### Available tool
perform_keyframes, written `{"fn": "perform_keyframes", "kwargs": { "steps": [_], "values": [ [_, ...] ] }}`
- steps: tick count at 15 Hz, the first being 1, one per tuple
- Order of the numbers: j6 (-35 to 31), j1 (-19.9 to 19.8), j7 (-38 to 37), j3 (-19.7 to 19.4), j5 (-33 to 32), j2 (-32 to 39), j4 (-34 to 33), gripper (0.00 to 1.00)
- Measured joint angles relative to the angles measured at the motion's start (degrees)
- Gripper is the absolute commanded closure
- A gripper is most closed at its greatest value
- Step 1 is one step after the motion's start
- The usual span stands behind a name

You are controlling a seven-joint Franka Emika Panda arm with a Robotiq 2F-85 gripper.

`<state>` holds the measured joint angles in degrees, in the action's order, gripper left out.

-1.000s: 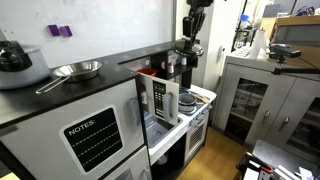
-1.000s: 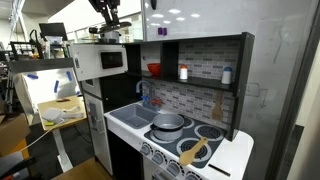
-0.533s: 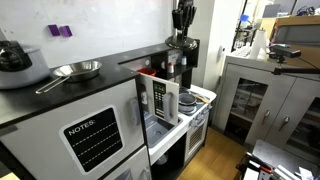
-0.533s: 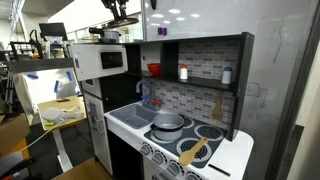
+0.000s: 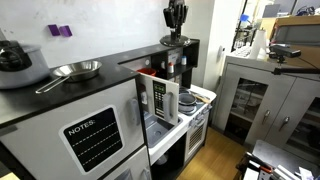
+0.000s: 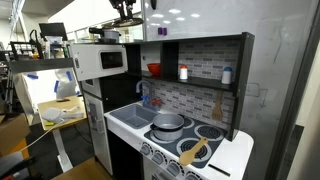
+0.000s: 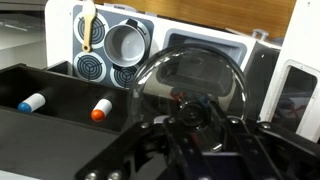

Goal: Remove the black lid from the pot on the stove and put it on top of the cabinet

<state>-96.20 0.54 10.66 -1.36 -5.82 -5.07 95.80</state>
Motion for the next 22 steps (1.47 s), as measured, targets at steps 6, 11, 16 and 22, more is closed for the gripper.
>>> {"fn": "perform_keyframes", "kwargs": {
  "steps": [6, 11, 16, 22],
  "values": [
    [3.2, 0.3, 0.0, 1.3, 0.0, 7.4, -9.9, 0.92],
    [3.8, 1.3, -0.9, 2.4, 0.1, 16.4, -20.4, 0.92],
    [5.4, 2.2, -4.3, 2.7, 0.3, 29.0, -34.1, 0.92],
    [14.0, 2.2, -6.1, 2.7, 0.3, 39.9, -50.3, 0.92]
  ]
}}
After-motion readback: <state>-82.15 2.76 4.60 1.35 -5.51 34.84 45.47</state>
